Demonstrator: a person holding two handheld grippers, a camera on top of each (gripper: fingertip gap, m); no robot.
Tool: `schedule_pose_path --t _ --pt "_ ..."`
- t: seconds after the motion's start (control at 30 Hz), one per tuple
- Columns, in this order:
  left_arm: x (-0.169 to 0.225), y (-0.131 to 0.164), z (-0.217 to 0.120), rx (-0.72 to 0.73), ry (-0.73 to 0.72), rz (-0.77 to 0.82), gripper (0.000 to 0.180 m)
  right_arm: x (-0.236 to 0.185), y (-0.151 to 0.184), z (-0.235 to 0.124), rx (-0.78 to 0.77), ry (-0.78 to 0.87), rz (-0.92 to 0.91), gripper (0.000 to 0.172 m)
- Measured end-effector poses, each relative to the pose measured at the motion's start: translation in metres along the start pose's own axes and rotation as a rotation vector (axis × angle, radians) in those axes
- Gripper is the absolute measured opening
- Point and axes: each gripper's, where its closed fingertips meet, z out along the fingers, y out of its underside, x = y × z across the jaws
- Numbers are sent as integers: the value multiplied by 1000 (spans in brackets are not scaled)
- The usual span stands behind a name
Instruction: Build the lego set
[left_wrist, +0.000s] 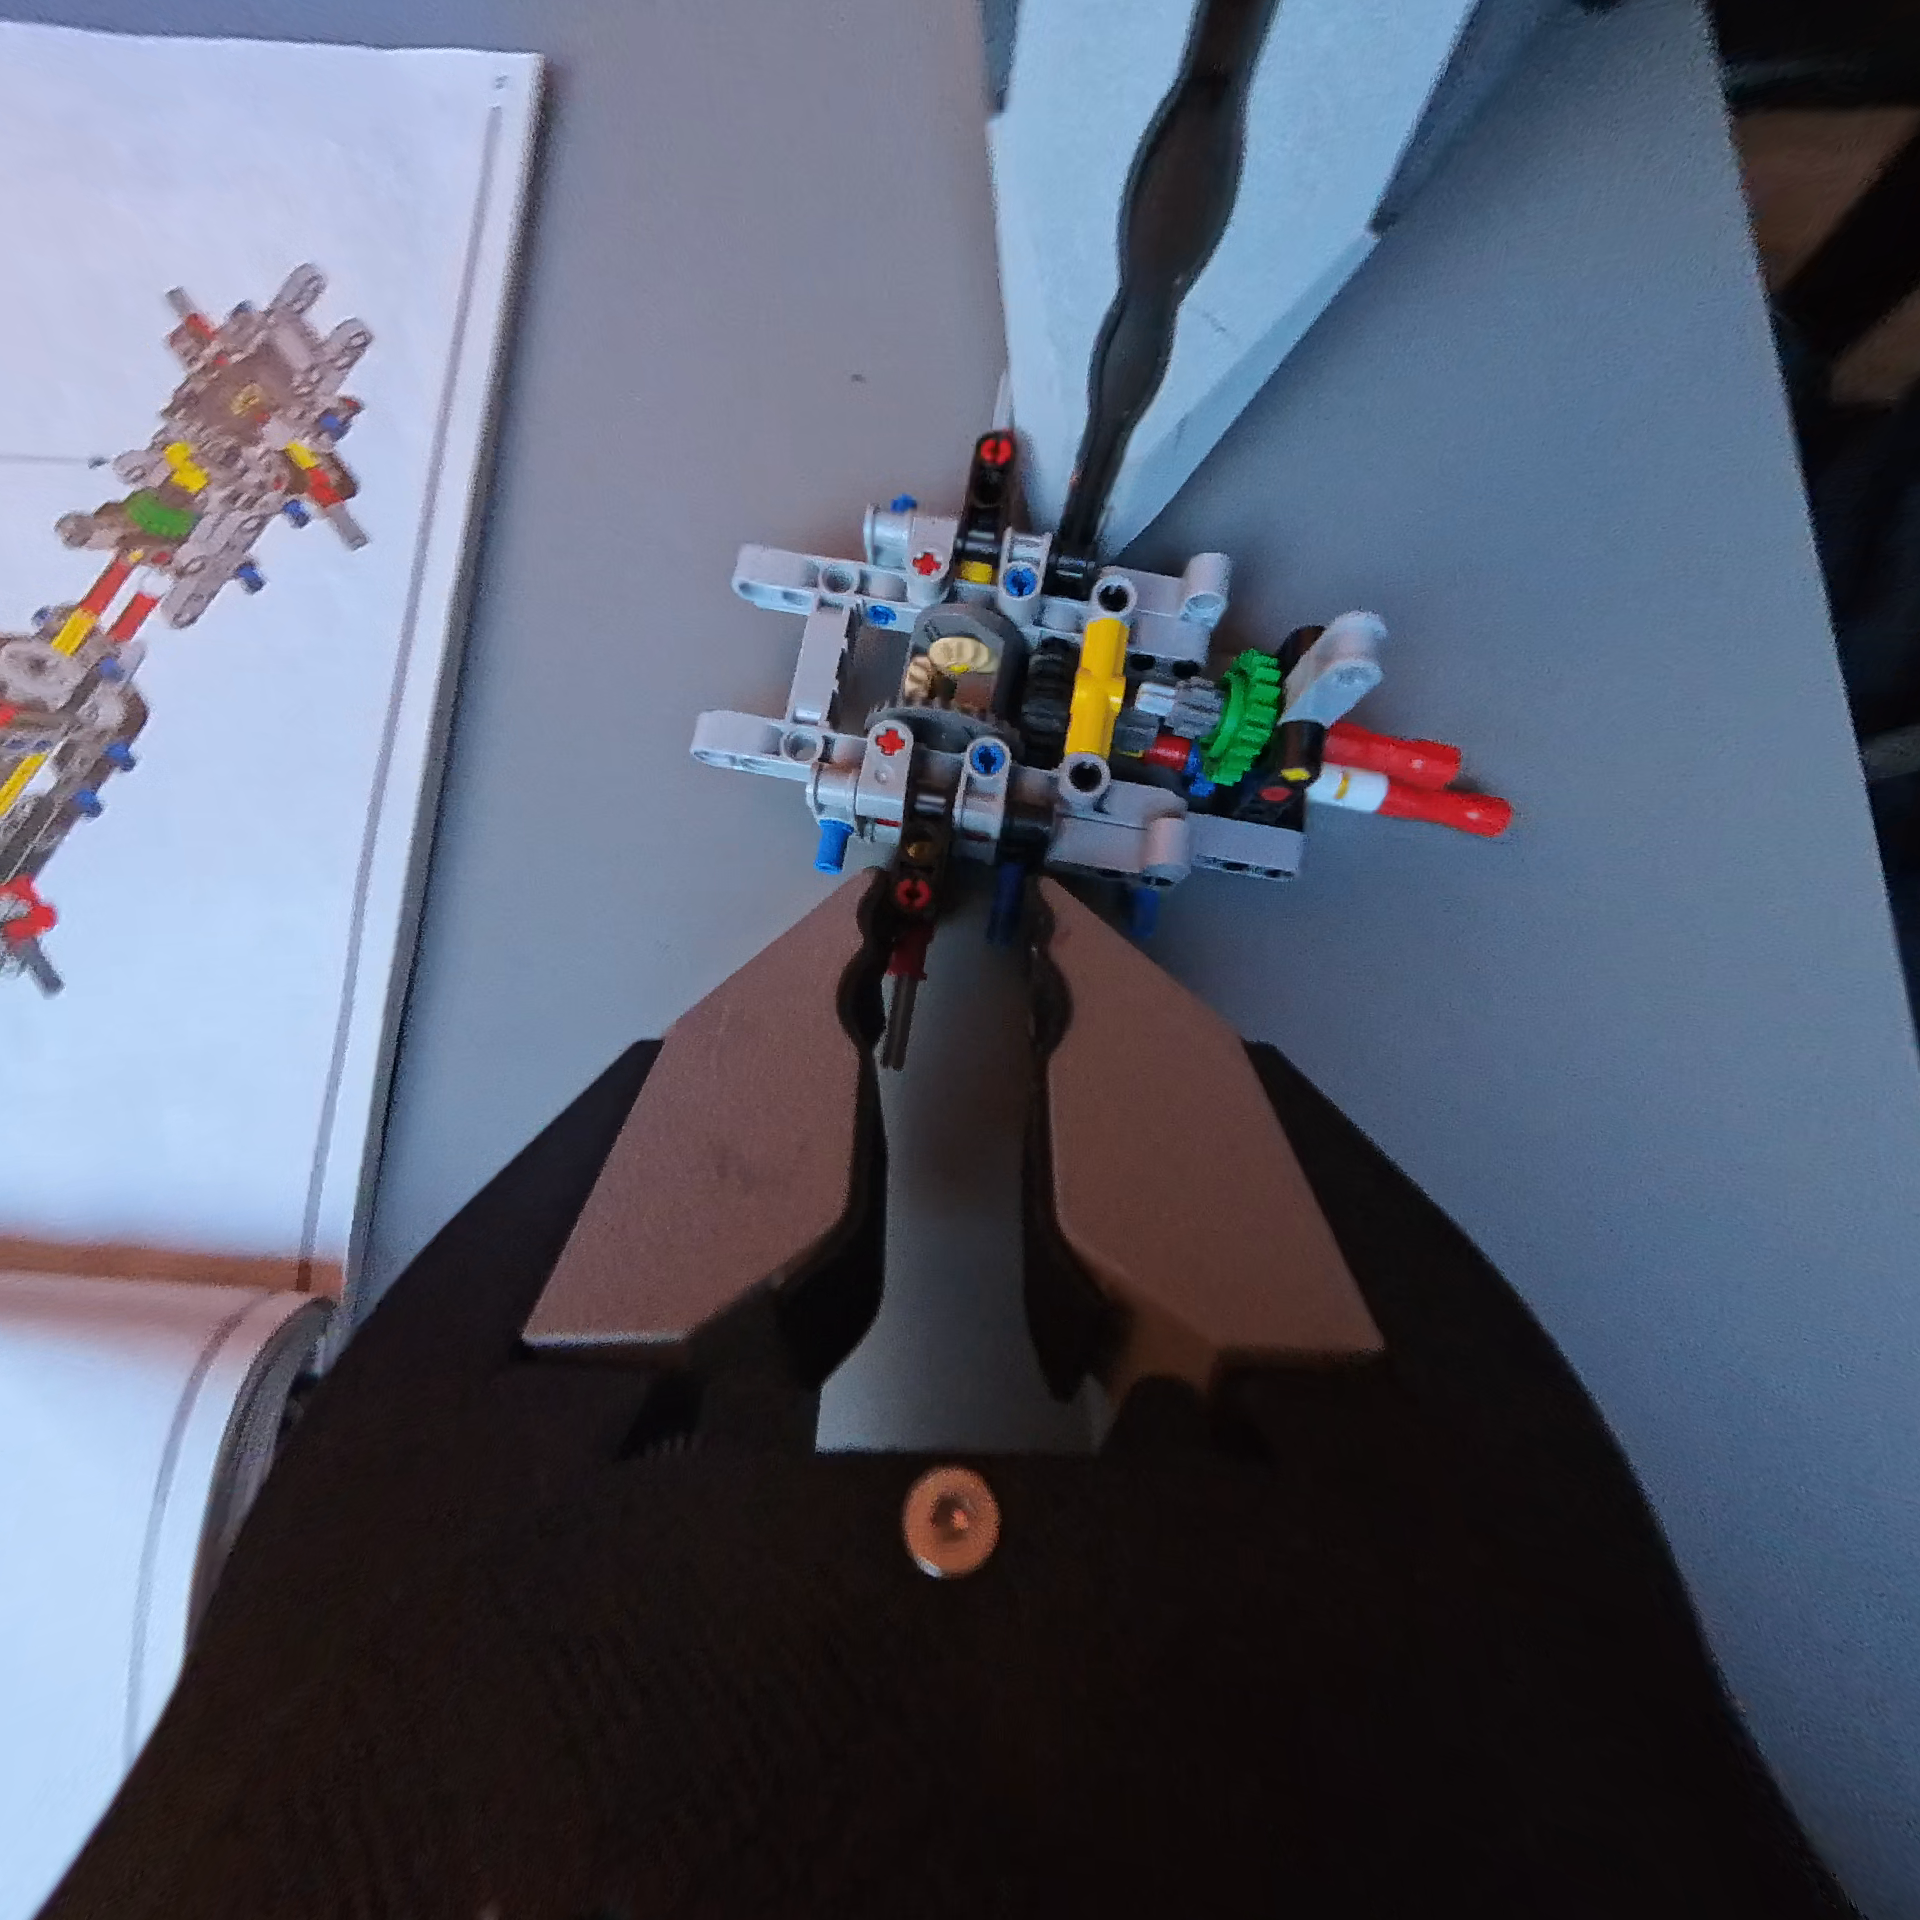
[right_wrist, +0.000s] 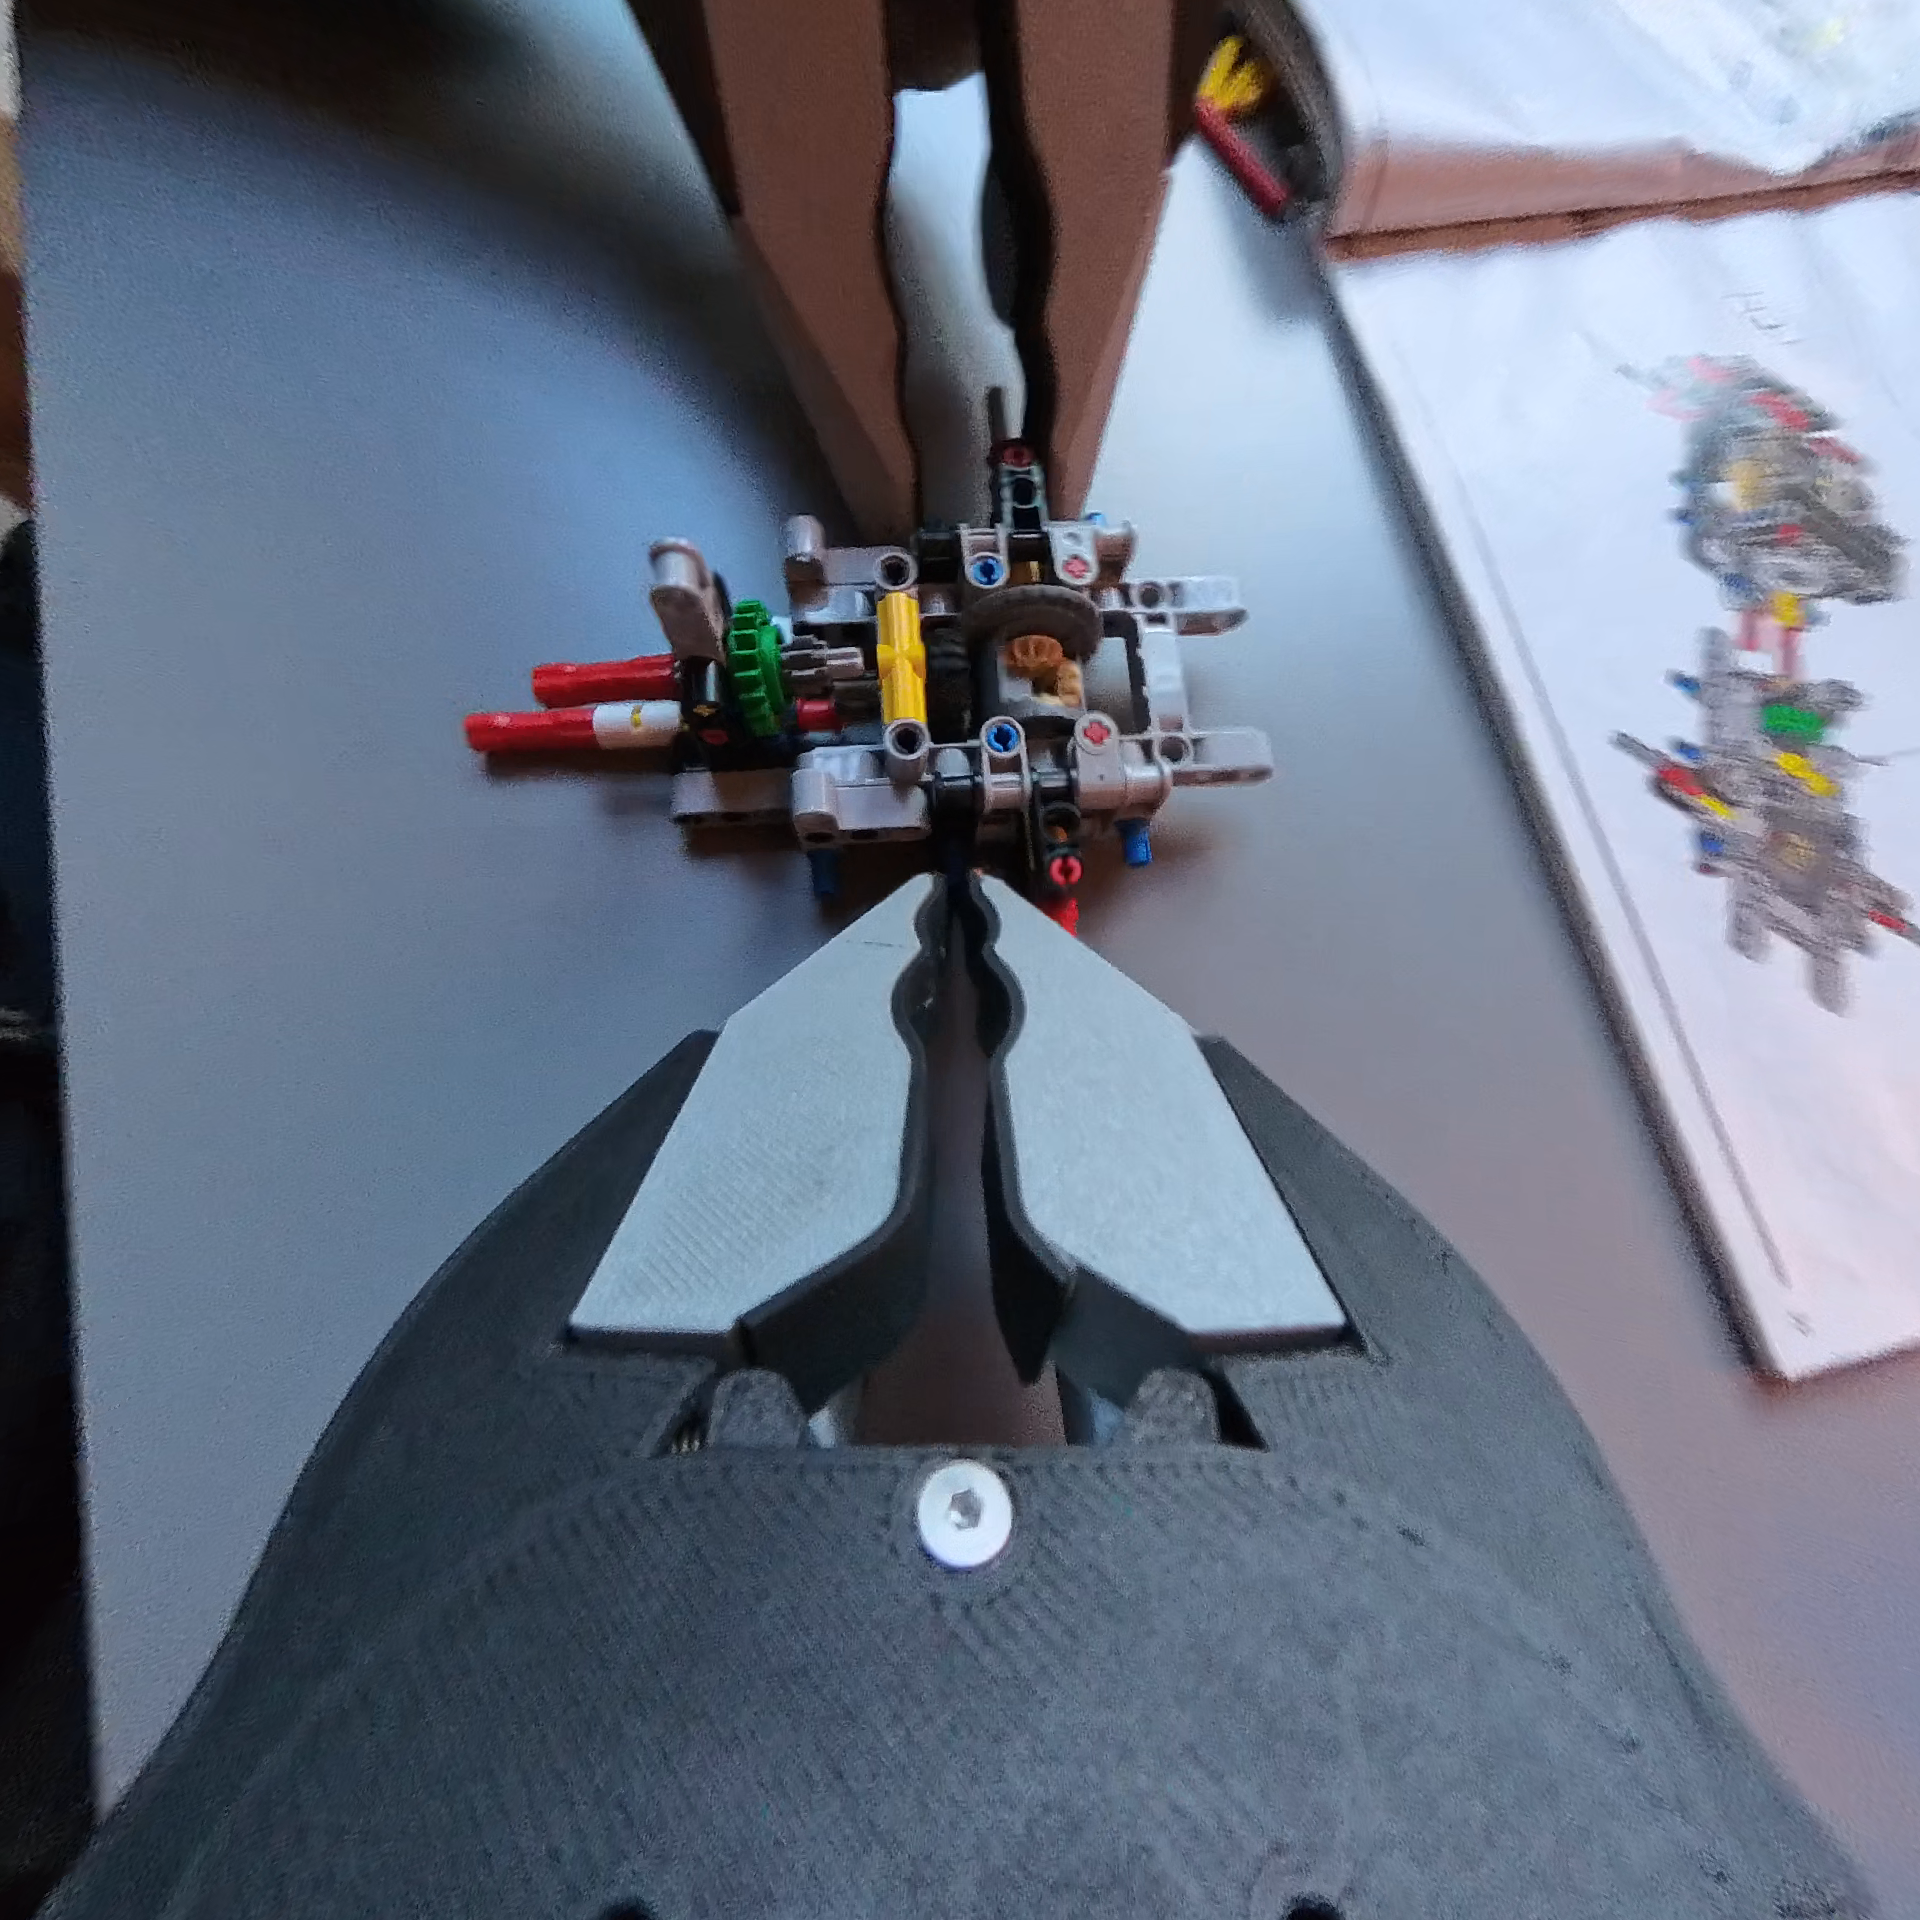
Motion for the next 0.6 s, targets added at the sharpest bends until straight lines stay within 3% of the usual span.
schedule_pose_path --t 0.07,0.17,0.27,0.3,0.4,0.53,0.6 --pt "-10 0 -1 -14 -96 -80 20 16 -1 -14 70 100 19 1" --pt "-5 0 -2 5 -161 -244 22 28 -2 -41 175 181 105 17" --pt "21 -6 -9 54 -94 -361 56 15 1 -51 183 191 140 24" --pt "31 -9 -15 77 -60 -382 57 6 1 -52 180 182 130 24" --pt "65 -20 -27 162 72 -390 40 -24 -2 -51 166 189 69 24" --pt "136 -63 -22 256 407 -374 31 -10 16 -65 53 416 -37 20" --pt "132 -68 -36 232 356 -266 10 -12 18 -77 82 401 24 22"
